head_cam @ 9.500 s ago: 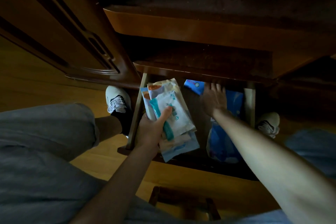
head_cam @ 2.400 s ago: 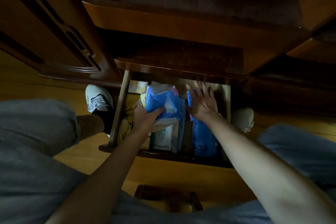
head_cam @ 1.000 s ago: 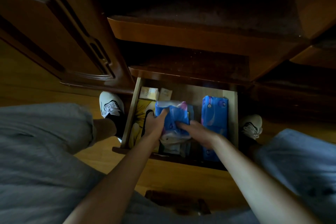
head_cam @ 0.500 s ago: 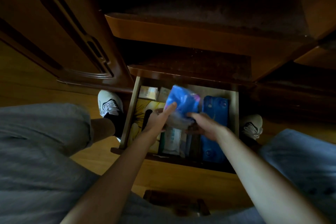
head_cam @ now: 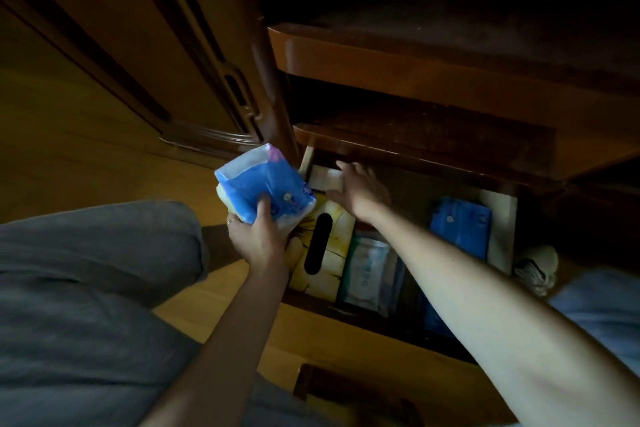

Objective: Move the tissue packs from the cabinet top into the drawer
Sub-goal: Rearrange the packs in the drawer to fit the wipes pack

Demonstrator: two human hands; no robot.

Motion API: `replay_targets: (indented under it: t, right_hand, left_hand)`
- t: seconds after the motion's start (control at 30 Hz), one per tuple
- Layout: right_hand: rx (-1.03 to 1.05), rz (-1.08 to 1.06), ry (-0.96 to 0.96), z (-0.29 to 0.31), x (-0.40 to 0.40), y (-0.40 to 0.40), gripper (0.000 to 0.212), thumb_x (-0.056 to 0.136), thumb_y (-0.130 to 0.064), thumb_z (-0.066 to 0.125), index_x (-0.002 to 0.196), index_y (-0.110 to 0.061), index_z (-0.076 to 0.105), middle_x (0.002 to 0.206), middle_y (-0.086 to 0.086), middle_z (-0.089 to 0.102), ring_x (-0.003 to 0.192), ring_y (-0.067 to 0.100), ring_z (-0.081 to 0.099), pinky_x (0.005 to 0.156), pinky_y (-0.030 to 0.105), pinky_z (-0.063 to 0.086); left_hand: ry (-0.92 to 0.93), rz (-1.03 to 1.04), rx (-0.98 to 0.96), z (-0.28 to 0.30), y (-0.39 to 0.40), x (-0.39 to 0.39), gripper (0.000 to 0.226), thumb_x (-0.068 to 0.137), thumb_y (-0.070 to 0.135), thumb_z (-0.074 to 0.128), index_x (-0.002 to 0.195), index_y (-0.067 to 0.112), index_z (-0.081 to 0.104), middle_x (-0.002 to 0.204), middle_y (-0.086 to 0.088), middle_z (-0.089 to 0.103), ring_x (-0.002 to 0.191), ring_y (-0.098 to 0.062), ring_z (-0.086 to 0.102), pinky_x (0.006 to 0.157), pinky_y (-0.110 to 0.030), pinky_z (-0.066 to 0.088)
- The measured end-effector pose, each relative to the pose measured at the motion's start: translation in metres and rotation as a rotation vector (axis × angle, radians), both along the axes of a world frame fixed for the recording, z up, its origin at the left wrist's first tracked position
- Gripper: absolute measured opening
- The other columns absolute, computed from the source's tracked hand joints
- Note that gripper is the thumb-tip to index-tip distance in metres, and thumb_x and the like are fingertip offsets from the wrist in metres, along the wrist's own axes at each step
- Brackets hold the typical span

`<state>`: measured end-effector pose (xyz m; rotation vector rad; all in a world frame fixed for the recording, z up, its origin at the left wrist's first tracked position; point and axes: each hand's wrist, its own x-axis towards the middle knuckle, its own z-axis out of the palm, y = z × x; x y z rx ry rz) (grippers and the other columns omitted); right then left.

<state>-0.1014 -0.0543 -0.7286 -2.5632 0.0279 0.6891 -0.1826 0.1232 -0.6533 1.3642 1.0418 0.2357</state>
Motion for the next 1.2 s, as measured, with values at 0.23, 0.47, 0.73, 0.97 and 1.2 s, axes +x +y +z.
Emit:
replay_targets:
  t: [0.23, 0.47, 0.73, 0.97, 1.2]
  right_hand:
    - [0.147, -0.121, -0.208, 0.009, -0.013, 0.000, 0.050, 0.089, -0.043, 0.074, 0.131, -0.025, 0.053, 0.125, 0.003, 0.063, 0.116, 0.027, 0.058, 0.086, 0.044, 0.055]
    - [0.414, -0.919, 0.101, 0.009, -0.037, -0.026, 0.064, 0.096, -0.038, 0.068, 0.151, -0.018, 0.043, 0.148, 0.011, 0.051, 0.127, 0.026, 0.057, 0.073, 0.020, 0.046]
    - [-0.196, -0.306, 0.128, 0.013, -0.028, -0.020, 0.056, 0.096, -0.067, 0.045, 0.093, -0.018, 0.072, 0.098, 0.008, 0.070, 0.101, 0.030, 0.066, 0.090, 0.045, 0.053]
    - [-0.319, -0.149, -0.126, 0.013, -0.018, -0.001, 0.069, 0.093, -0.062, 0.056, 0.140, -0.013, 0.046, 0.139, 0.017, 0.054, 0.126, 0.035, 0.049, 0.102, 0.046, 0.042]
    - [-0.200, 0.160, 0.035, 0.001, 0.028, 0.023, 0.051, 0.097, -0.036, 0.063, 0.145, -0.027, 0.048, 0.145, 0.008, 0.054, 0.135, 0.031, 0.048, 0.105, 0.047, 0.041]
  left_hand:
    - [0.005, -0.001, -0.053, -0.008, -0.014, 0.008, 0.042, 0.087, 0.022, 0.075, 0.124, 0.011, 0.059, 0.107, 0.000, 0.070, 0.098, -0.013, 0.070, 0.079, -0.024, 0.057]
    - [0.001, 0.059, -0.086, 0.000, -0.016, 0.018, 0.030, 0.089, 0.020, 0.073, 0.115, 0.018, 0.058, 0.107, 0.000, 0.070, 0.096, -0.013, 0.070, 0.082, -0.028, 0.057]
    - [0.046, 0.060, -0.091, 0.001, -0.007, 0.016, 0.031, 0.089, 0.024, 0.073, 0.115, 0.016, 0.057, 0.107, -0.001, 0.069, 0.095, -0.013, 0.069, 0.081, -0.028, 0.057]
    - [0.055, 0.102, -0.095, -0.007, 0.001, 0.019, 0.038, 0.085, 0.029, 0.075, 0.116, 0.019, 0.059, 0.104, 0.003, 0.070, 0.094, -0.012, 0.071, 0.081, -0.030, 0.059]
    - [0.040, 0.110, -0.109, -0.005, -0.001, 0.022, 0.037, 0.085, 0.025, 0.075, 0.117, 0.014, 0.060, 0.104, -0.001, 0.072, 0.093, -0.013, 0.072, 0.081, -0.032, 0.060]
